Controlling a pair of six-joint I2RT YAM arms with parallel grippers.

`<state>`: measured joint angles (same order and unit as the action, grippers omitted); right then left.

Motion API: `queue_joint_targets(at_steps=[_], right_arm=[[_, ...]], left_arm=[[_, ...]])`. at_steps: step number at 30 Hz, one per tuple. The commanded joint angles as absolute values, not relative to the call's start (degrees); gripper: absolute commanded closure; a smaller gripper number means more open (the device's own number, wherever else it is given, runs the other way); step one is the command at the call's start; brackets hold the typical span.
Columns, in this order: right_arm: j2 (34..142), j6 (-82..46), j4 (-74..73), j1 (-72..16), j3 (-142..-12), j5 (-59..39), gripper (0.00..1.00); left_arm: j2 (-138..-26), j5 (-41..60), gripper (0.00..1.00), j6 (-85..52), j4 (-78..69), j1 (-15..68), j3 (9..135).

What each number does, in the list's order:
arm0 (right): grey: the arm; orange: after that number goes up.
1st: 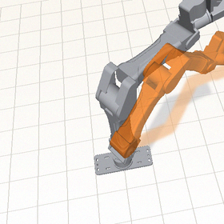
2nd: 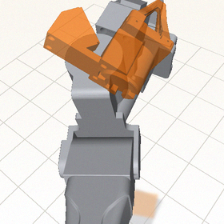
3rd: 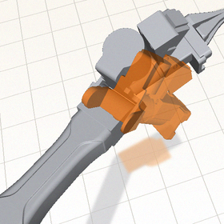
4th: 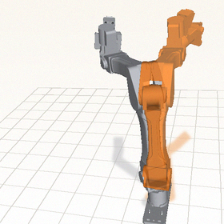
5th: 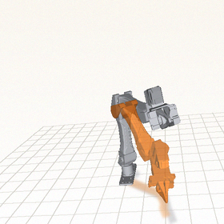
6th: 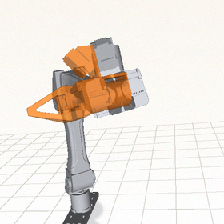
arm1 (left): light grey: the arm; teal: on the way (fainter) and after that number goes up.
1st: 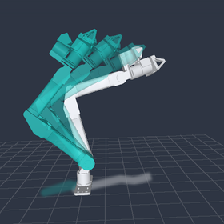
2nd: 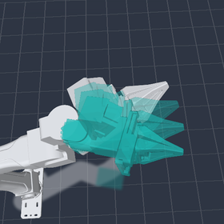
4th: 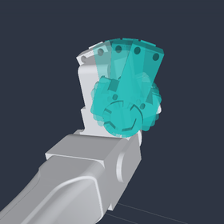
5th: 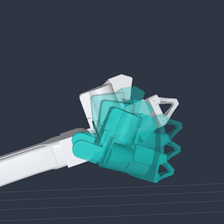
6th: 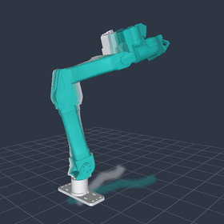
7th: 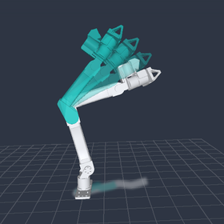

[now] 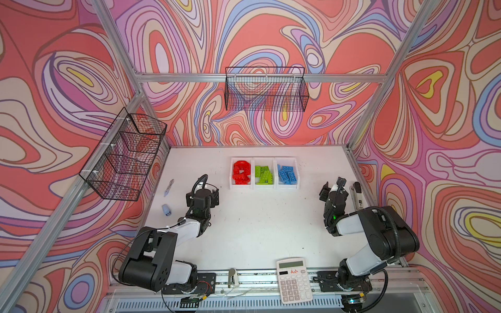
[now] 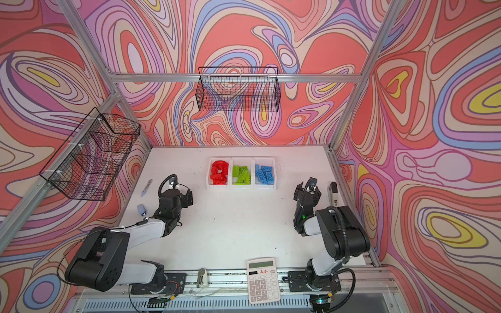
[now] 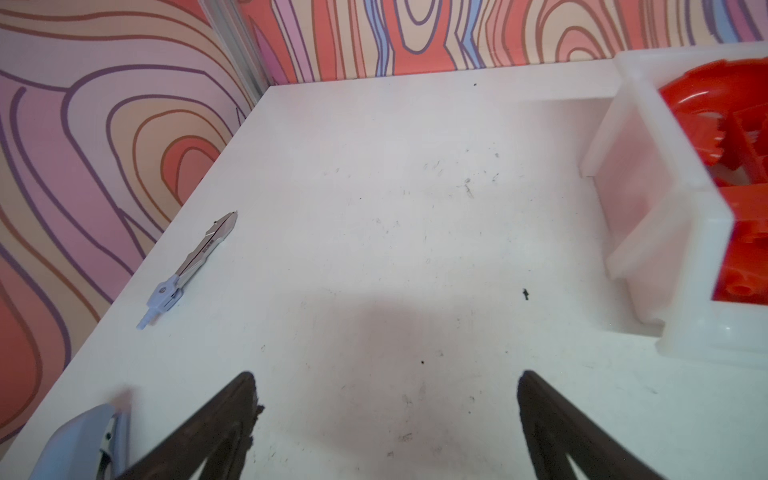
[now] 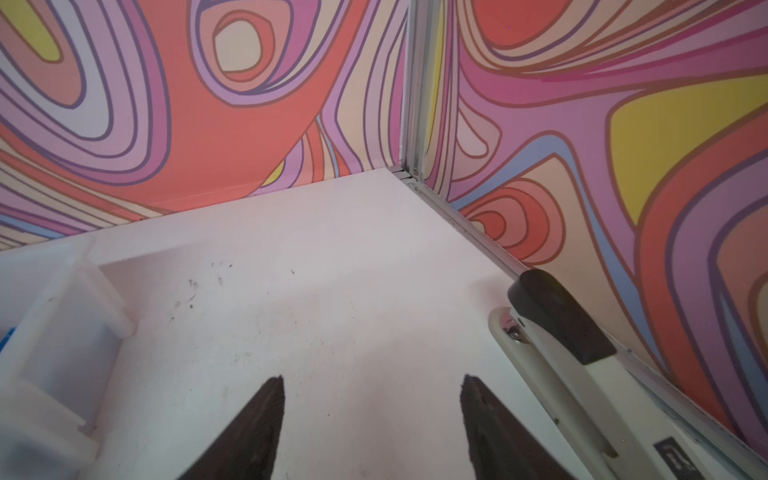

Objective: Sort the legos into containers by color

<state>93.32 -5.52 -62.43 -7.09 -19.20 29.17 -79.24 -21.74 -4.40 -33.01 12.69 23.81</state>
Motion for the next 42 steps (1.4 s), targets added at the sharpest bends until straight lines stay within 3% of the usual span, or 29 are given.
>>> queue_joint_targets(at_steps=[1,7,12,16,18,19,20,21,23,25,27,29,31,42], right_arm=[[94.75,-2.48,-65.64,-6.66,-20.44,23.41,0.29],[97.92,-3.93,-69.0,-3.77,-20.16,17.79,0.27],[98.08,-3.81,-68.71,-3.77,-20.4,18.18,0.26],[97.8,-3.87,-67.83,-3.74,-20.48,18.13,0.26],[97.85,-3.87,-68.05,-3.78,-20.48,18.19,0.26],[97.91,-3.83,-68.33,-3.78,-20.52,18.27,0.24],[97.91,-3.83,-68.22,-3.78,-20.48,18.32,0.02],[97.91,-3.79,-68.12,-3.78,-20.63,18.48,0.02],[97.83,-3.71,-68.0,-3.77,-20.57,18.54,0.02],[97.82,-3.69,-68.04,-3.77,-20.63,18.63,0.02],[97.86,-3.69,-68.1,-3.78,-20.65,18.62,0.02],[97.82,-3.69,-68.06,-3.78,-20.65,18.61,0.02],[97.82,-3.61,-68.03,-3.77,-20.65,18.62,0.02],[97.91,-3.19,-67.73,-3.87,-20.83,17.64,0.02]], left_arm=[[-79.16,-18.29,0.0,-2.65,-36.52,12.37,24.13],[-76.49,-19.89,0.0,0.83,-38.49,12.39,21.32],[-78.16,-21.19,0.0,4.12,-52.62,10.9,16.31],[-86.11,-17.89,0.0,5.23,-59.77,9.43,17.3],[-84.83,-14.14,0.0,3.1,-56.43,7.4,17.55],[-84.75,-10.31,0.0,1.99,-54.85,5.73,17.62],[-87.04,-8.67,0.0,1.68,-57.56,4.97,17.3],[-90.37,-7.66,0.0,2.77,-64.24,4.61,16.69],[-86.6,-5.44,0.0,1.5,-53.47,3.76,18.64],[-89.42,-3.63,0.0,1.1,-57.24,2.39,19.28],[-87.08,-4.48,0.0,-0.71,-48.91,1.73,21.4],[-89.09,-4.31,0.0,-0.26,-54.03,1.58,20.74],[-87.53,-4.18,0.0,-0.54,-49.11,1.6,21.74],[-88.43,-4.31,0.0,-0.34,-51.7,1.58,21.33]])
